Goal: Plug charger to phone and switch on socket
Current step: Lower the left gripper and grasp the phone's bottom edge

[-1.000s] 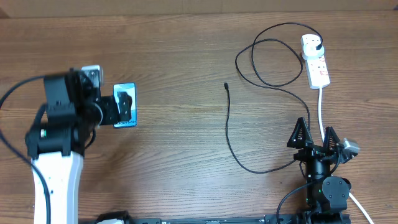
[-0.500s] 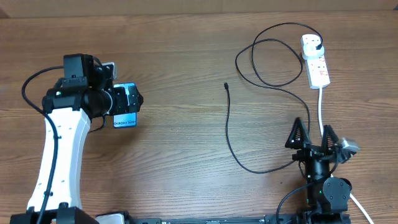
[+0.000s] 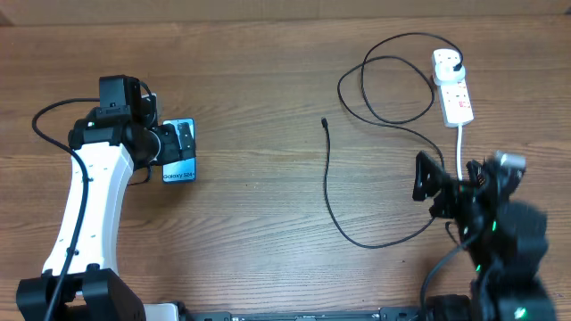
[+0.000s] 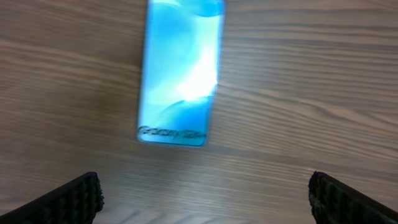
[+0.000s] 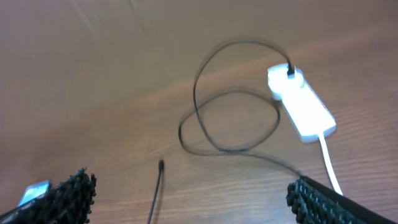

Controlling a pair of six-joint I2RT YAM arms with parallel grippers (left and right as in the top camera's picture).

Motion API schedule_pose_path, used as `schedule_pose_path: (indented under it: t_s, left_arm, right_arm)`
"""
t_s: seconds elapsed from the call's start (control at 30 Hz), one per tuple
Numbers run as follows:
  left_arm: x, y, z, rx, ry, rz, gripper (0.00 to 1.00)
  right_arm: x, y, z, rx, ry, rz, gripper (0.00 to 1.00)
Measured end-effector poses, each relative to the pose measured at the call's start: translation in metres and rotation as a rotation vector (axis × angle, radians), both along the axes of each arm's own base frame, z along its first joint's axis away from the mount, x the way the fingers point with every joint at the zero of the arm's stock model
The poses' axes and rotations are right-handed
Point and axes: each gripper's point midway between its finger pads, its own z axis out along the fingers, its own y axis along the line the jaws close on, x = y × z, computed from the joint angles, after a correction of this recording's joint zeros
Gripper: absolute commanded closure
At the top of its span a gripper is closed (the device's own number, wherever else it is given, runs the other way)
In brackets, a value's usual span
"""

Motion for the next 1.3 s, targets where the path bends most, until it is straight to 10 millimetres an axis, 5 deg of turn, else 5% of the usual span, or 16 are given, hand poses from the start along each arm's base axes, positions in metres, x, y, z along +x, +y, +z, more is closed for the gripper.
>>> schedule_pose_path:
  t_s: [0.27, 0.37, 0.5, 0.8, 1.3]
  left_arm:
    - [0.013, 0.022, -0.007, 0.117, -0.015, 0.041, 0.0]
    - [0.022, 0.023, -0.022, 0.115, 0.001, 0.04, 0.0]
    - [0.029, 0.02, -0.052, 0.089, 0.057, 0.038, 0.02]
    - [0.039, 0.016, -0.086, 0.058, 0.093, 0.05, 0.06]
    - [0.053, 0.011, -0.095, 0.112, 0.064, 0.054, 0.07]
  right_arm:
    - [0.04, 0.005, 0.02, -0.004, 0.299, 0.017, 0.0]
    - [0.059, 0.014, 0.023, 0.019, 0.328, 0.057, 0.0]
    - [0.074, 0.029, 0.004, 0.067, 0.396, 0.131, 0.0]
    - [0.081, 0.038, -0.017, 0.099, 0.473, 0.169, 0.0]
    - [0.072, 0.039, -0.024, 0.106, 0.517, 0.172, 0.0]
